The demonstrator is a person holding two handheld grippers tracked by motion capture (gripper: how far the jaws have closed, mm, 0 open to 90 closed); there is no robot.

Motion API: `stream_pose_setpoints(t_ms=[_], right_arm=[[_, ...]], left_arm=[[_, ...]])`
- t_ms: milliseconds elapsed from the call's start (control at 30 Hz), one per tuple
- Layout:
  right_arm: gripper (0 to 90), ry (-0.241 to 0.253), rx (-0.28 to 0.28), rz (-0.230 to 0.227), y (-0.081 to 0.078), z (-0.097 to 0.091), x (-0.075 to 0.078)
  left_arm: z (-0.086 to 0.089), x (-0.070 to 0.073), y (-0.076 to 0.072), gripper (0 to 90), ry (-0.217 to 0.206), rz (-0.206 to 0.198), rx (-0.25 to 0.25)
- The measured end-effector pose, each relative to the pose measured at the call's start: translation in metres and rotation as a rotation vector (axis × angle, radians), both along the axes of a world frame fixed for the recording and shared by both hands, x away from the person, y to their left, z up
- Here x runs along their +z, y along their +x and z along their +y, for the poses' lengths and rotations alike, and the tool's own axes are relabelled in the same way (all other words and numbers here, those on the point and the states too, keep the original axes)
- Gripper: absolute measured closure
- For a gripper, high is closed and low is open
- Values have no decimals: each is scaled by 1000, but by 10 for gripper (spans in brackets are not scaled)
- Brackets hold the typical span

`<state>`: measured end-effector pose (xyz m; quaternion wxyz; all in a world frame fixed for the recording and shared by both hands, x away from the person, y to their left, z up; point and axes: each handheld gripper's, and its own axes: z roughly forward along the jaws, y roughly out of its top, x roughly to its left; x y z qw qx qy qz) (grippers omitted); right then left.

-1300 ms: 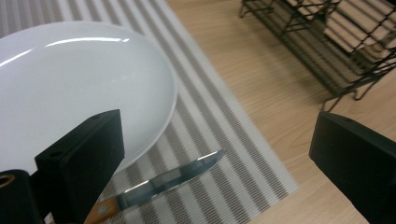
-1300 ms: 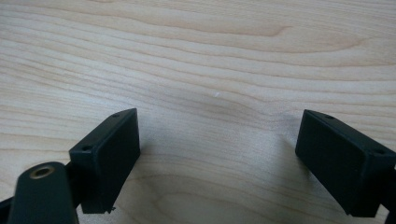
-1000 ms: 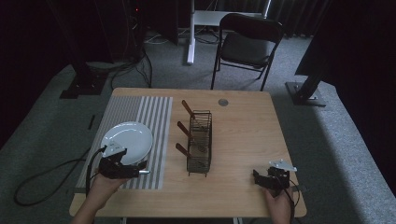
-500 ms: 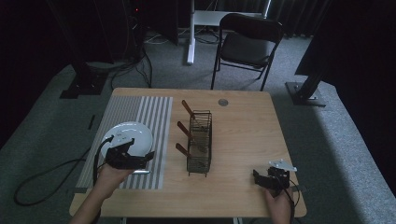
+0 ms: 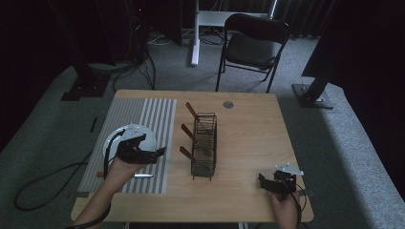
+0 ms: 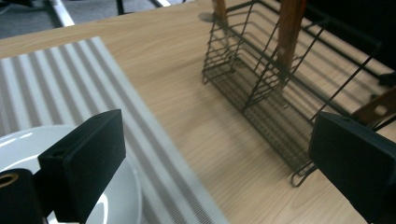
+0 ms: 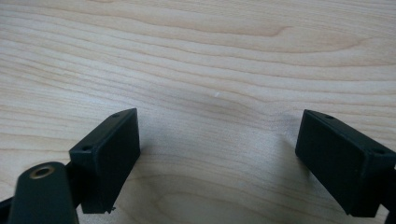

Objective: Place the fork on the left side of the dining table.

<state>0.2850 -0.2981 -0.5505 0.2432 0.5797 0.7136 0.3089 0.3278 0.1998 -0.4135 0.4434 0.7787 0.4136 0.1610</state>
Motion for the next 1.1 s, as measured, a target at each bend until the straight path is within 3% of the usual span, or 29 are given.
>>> stream_pose_setpoints(t_ms=[433,567,600,867,933,1000,1100], right_arm=[[134,0,0,-1,0,0,0],[134,0,0,0,0,0,0],[134,1,0,0,0,0,0],[134,0,0,0,0,0,0],[134,0,0,0,0,0,0],[134,0,0,0,0,0,0],[134,1,0,0,0,0,0]], left_arm=[[-23,9,21,57,13,-3,-34],[-26,8,26,64,-21,10,-41],[-27,9,29,100,-39,11,-50],[-40,7,33,153,-54,23,-106],[-43,5,34,240,-62,23,-119],[-46,3,35,247,-61,26,-125],[-48,3,36,335,-77,25,-139]])
